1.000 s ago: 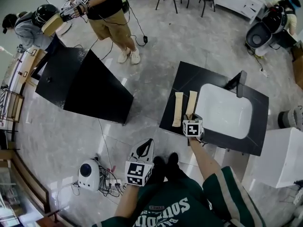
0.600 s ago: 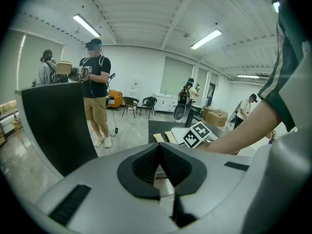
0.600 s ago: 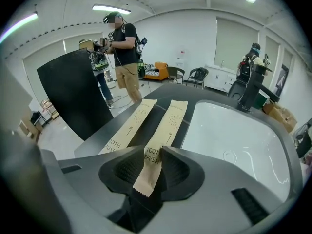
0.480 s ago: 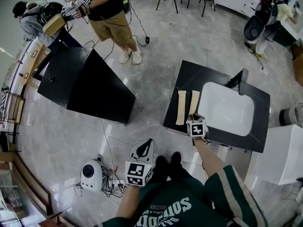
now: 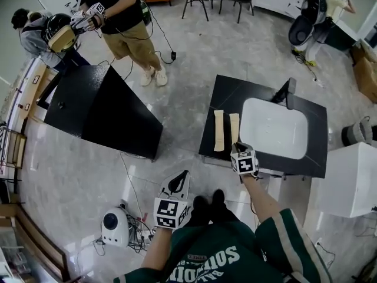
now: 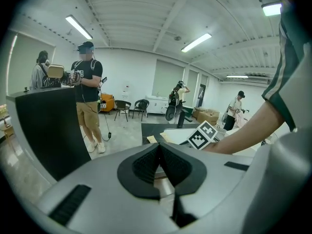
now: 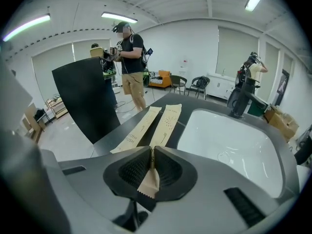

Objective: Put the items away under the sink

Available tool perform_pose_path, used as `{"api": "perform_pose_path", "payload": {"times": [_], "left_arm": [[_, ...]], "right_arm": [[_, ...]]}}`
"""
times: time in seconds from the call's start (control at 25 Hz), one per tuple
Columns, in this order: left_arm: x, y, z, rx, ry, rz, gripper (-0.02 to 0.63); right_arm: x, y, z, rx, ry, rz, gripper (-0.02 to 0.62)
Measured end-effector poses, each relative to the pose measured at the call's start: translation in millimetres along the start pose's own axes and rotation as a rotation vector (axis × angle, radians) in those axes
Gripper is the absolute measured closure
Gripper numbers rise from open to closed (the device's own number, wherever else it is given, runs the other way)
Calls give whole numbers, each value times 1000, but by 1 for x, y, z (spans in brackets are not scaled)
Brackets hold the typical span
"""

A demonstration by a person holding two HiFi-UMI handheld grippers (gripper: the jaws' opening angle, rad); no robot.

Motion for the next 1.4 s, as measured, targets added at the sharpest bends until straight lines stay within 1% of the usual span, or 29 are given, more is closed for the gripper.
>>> {"api": "perform_pose_path", "payload": {"times": [0.24, 0.44, 0.6, 0.8, 1.08, 1.24, 1.4], "left_arm": [[1, 0, -13, -34, -90, -17, 595], [-10, 1, -35, -73, -198, -34, 595], [-16, 2, -60, -102, -272, -37, 595], [-20, 0, -102, -125, -349, -36, 595], [-21, -16, -167, -141, -376, -17, 595], [-15, -25, -210, -140, -376, -3, 595], [-6, -43, -254, -127, -369, 14, 595]], "right_arm": [[53, 5, 6, -54, -18, -65, 538], [106, 2, 3, -123, -59, -147, 538], [142, -15, -1, -142, -90, -177, 540], [185, -50, -13, -164, -141, -186, 540], [228, -114, -26, -183, -129, -190, 540], [261, -151, -36, -178, -117, -185, 540], [292, -197, -45, -178, -104, -170, 541]]}}
Point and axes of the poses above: the fingertips, and each gripper's own axes: x backward along the fingers, z to its left, y out of its top, the point moved 3 cm from there along x, backward along the fingers, and after that the axes turned 3 degrees about -z, right-handed, at the moved point
